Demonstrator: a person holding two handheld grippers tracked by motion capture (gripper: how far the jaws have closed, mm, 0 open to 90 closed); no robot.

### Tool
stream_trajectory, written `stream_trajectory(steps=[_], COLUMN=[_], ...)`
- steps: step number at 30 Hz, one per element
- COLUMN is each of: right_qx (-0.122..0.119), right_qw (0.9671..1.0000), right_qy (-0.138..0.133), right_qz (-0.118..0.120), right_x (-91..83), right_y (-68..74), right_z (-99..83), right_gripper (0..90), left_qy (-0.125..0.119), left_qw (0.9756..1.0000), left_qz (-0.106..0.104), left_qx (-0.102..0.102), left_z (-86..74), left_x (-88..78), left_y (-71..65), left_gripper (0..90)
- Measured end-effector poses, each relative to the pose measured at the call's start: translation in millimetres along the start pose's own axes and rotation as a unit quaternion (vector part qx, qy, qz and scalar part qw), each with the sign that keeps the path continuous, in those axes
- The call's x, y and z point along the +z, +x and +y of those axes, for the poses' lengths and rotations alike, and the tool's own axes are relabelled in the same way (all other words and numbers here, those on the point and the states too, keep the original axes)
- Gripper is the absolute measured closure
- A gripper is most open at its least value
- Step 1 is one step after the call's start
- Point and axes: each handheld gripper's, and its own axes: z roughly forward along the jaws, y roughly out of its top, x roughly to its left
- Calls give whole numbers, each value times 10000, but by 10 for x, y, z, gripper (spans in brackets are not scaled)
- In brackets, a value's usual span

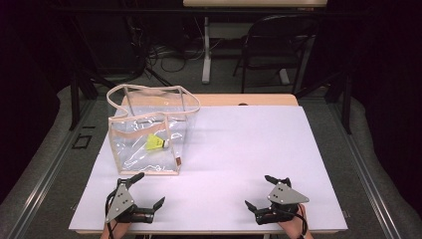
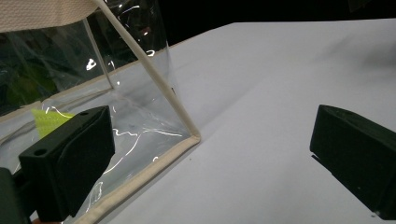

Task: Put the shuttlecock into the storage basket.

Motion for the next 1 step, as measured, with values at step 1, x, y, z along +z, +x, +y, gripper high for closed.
stream_trajectory(steps=[1], right_qx=[-13], right_qw=[10000], right_qy=[20], right_qz=[13], right_x=[1], right_y=[-1], right_z=[-4], right_gripper=[0], left_qy=[7], left_qw=[10000], left_qz=[5], left_qx=[5], left_z=[1], left_x=[3], left_y=[0], left_gripper=[0])
